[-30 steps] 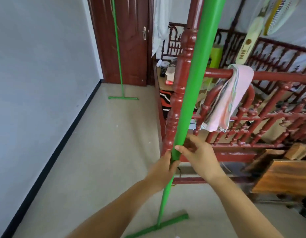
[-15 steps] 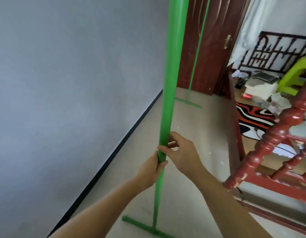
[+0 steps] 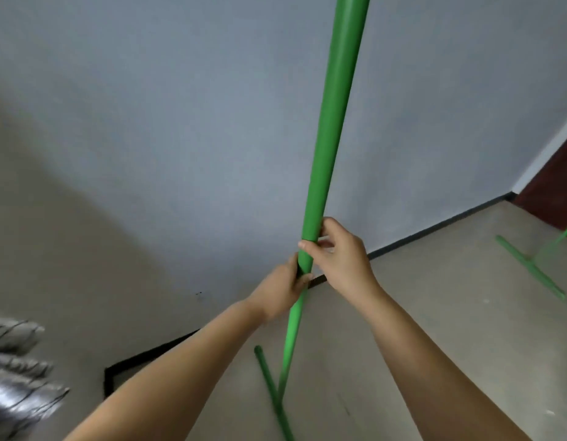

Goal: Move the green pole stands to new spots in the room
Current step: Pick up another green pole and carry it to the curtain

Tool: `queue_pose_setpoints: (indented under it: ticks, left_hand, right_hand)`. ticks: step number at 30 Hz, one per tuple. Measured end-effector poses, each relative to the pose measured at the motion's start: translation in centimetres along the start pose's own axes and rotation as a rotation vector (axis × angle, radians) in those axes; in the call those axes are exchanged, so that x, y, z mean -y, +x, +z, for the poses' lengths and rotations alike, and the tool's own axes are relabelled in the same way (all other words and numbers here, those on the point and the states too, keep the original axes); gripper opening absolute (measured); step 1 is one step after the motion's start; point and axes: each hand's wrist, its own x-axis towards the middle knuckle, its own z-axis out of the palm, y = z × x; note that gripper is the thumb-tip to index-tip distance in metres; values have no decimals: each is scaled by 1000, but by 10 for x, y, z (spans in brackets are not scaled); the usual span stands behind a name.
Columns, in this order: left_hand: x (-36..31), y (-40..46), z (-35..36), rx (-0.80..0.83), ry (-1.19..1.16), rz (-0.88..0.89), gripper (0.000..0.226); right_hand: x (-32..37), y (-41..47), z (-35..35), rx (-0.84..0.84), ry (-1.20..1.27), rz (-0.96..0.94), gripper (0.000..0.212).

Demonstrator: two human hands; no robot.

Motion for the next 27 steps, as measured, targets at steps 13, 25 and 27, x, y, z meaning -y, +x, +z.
queue_pose_setpoints:
  ticks: [13, 25, 27]
  left_hand:
    - [81, -114, -102, -430, -90, -393, 26]
    - [181, -211, -209, -589, -90, -441, 29]
    - [193, -220, -224, -633, -105, -438, 27]
  right_hand:
    - [91, 7, 158, 364, 122, -225, 17]
    - [190, -13, 310, 441, 127, -284, 19]
    - [203, -13, 335, 436, 103, -298, 21]
